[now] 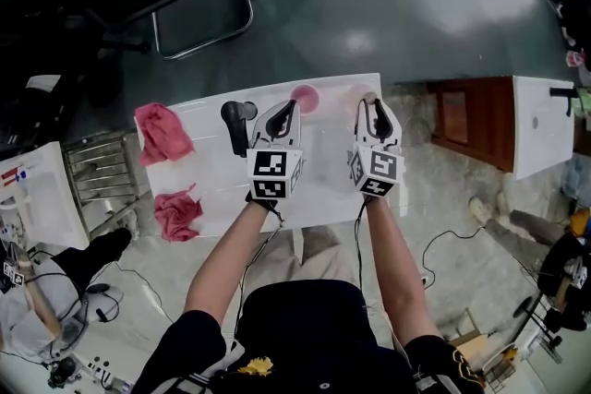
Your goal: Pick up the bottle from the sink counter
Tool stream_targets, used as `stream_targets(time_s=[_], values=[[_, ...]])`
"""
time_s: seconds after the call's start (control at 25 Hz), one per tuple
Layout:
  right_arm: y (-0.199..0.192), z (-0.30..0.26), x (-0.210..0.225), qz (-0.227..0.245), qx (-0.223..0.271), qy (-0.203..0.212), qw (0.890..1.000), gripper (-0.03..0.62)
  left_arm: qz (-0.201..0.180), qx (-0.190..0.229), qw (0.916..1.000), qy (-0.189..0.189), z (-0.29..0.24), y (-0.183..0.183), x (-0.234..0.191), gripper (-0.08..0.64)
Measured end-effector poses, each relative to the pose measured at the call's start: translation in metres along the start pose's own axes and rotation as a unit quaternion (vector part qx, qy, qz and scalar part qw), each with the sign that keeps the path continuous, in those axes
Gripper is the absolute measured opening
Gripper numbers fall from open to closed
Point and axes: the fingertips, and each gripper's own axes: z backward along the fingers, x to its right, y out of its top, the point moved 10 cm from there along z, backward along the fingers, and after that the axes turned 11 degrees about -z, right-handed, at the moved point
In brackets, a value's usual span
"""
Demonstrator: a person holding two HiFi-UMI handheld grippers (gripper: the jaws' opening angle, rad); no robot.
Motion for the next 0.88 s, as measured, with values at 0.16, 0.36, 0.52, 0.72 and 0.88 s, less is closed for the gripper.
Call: stream_targets(time_s=[0.16, 0.36, 0.52, 0.72, 0.88], values=[[-0.003, -0.004, -0.002, -0.001, 0.002, 0.000, 1.000, 0.219, 0.001, 0.000, 1.0000, -0.002, -0.001, -0.003, 0.000, 0.018], [-0.008, -0.015, 0.002, 0.006, -0.014, -0.001, 1.000, 0.315, 0.003, -0.002, 1.0000, 0.000, -0.001, -0.005, -0.001, 0.018], [-0.017, -0.027, 0.003, 0.015, -0.028, 0.002, 0.999, 0.366, 0.005, -0.003, 1.0000, 0.001, -0.002, -0.007, -0.004, 0.017], [-0.030, -0.042, 0.006, 0.030, -0.051, 0.001, 0.998, 0.409, 0.008, -0.006, 1.0000, 0.002, -0.005, -0.010, -0.006, 0.018], [-0.037, -0.051, 0.010, 0.029, -0.056, -0.005, 0.998, 0.414, 0.011, -0.008, 0.9999, 0.003, -0.007, -0.011, -0.008, 0.017]])
